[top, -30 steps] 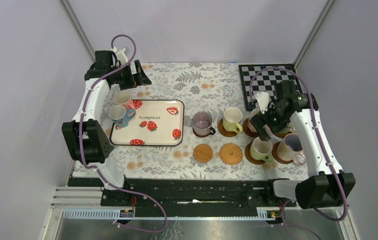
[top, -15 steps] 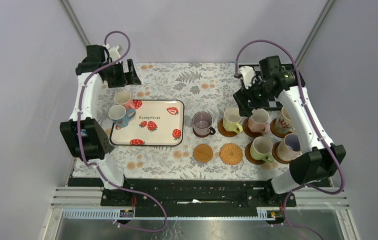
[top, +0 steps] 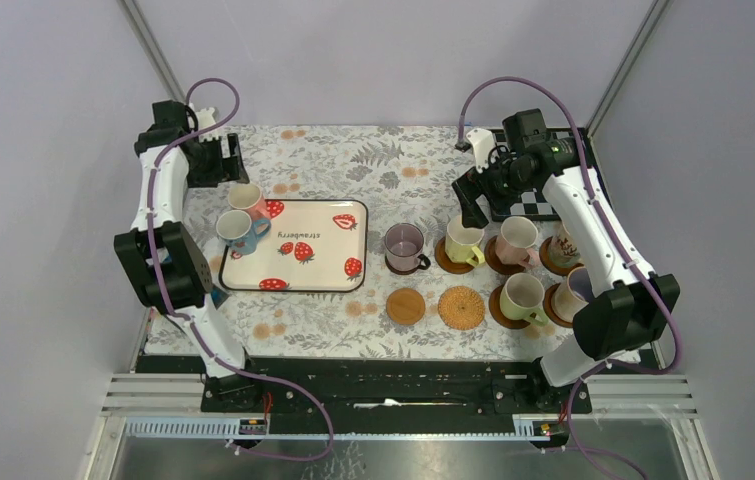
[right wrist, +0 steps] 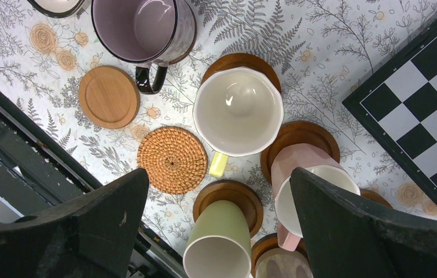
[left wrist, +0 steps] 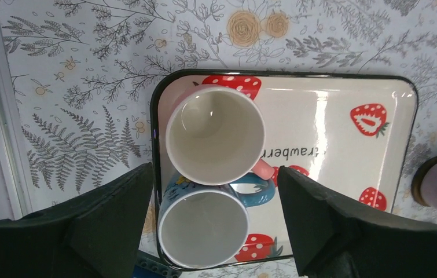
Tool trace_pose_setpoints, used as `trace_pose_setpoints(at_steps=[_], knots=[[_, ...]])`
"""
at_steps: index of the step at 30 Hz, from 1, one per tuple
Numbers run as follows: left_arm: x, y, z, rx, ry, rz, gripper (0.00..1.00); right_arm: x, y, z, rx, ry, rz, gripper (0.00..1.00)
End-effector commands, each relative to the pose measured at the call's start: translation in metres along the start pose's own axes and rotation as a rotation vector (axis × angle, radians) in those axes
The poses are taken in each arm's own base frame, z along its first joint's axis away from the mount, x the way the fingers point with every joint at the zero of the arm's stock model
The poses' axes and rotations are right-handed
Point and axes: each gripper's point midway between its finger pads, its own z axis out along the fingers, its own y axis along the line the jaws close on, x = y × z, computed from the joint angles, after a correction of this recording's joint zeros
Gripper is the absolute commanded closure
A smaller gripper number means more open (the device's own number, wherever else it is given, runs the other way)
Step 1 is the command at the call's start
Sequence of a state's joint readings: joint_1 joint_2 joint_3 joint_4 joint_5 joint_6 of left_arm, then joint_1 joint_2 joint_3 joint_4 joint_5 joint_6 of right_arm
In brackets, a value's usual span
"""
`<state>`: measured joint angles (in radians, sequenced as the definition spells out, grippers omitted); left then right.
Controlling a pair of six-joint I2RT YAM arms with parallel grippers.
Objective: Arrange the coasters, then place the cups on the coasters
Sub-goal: Move the cup to the tray.
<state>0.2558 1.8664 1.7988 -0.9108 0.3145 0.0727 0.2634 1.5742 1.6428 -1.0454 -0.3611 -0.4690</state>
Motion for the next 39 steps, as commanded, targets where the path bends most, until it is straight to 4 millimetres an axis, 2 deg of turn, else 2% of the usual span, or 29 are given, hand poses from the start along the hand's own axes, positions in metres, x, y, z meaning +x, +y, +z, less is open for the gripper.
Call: trace_pose_setpoints(at_steps=[1, 4, 7, 10, 16, 19, 21, 29, 39], knots=[[-0.01, -0.005, -0.003, 0.045, -0.044, 0.144, 0.19, -0.017, 0.006, -0.003, -0.015, -0.049, -0.007, 0.0], [-0.004, -0.027, -0.012, 0.102, -0.06, 0.363, 0.23, -0.017, 0.006, 0.0, -0.017, -0.04, -0.006, 0.0], [0.014, -0.05, -0.017, 0.118, 0.011, 0.687, 0.23, -0.018, 0.006, 0.001, -0.028, -0.036, -0.006, 0.0], [0.031, -0.063, -0.017, 0.178, 0.086, 0.909, 0.25, -0.019, 0.006, 0.002, -0.033, -0.033, -0.011, 0.0], [0.047, -0.07, -0.016, 0.308, 0.139, 1.233, 0.35, -0.019, 0.006, 0.003, -0.043, -0.024, -0.015, 0.0], [0.051, -0.066, -0.012, 0.347, 0.153, 1.393, 0.4, -0.017, 0.006, 0.004, -0.041, -0.02, -0.013, 0.0], [0.057, -0.062, -0.004, 0.397, 0.184, 1.494, 0.47, -0.016, 0.007, 0.006, -0.048, -0.016, -0.005, 0.0], [0.056, -0.063, 0.011, 0.544, 0.228, 1.642, 0.61, -0.014, 0.006, 0.008, -0.045, -0.011, 0.008, 0.0], [0.074, -0.051, 0.023, 0.597, 0.321, 1.717, 0.61, -0.009, 0.006, 0.005, -0.024, -0.006, 0.004, 0.0]])
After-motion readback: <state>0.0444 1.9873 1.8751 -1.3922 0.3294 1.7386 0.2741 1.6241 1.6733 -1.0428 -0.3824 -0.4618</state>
